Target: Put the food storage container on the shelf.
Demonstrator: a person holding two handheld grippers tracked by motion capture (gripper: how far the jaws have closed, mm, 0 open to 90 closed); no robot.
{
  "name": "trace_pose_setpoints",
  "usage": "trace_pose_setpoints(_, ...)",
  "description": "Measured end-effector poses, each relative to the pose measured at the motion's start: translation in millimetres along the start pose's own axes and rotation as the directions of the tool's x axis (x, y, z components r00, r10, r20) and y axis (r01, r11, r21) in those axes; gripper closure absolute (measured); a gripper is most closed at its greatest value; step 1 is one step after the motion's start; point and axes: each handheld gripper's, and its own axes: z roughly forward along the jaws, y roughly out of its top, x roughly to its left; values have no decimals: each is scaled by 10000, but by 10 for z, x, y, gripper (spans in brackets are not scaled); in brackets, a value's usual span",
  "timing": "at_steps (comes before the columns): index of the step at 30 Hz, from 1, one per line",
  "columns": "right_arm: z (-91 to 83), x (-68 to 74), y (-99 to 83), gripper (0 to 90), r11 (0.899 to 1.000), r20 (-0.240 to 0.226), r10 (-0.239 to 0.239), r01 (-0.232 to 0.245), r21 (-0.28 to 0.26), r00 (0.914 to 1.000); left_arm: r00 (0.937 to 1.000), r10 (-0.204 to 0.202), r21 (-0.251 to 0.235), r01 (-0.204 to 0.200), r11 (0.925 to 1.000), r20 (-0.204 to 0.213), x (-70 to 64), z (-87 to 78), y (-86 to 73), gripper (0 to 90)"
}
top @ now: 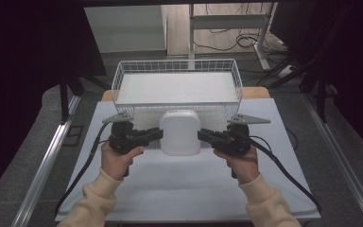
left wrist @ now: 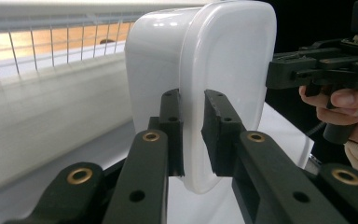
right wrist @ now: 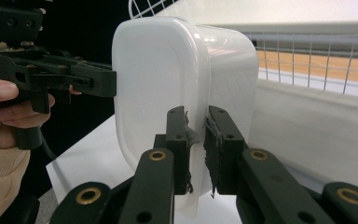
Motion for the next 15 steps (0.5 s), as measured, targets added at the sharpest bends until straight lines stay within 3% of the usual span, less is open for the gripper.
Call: trace_pose_setpoints(15, 5, -28, 342, 798, 9993, 148, -380, 381, -2, 9992, 10000, 38, -99, -39, 9999, -82, 38, 2, 301, 792)
